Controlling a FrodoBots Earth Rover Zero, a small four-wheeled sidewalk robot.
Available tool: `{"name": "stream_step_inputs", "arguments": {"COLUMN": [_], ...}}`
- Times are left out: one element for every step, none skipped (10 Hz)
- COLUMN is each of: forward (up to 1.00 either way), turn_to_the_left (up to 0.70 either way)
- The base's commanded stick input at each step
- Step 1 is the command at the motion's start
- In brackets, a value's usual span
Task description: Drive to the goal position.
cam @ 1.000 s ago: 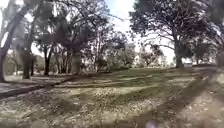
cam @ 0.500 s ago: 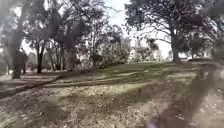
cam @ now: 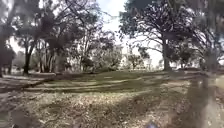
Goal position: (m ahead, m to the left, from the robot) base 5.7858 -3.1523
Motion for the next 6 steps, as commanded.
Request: {"name": "stream_step_inputs", "arguments": {"forward": [0.70,0.70,0.70,0.70,0.70,0.70], "turn_to_the_left": [-0.24,-0.30,-0.31,-0.31,-0.31,-0.31]}}
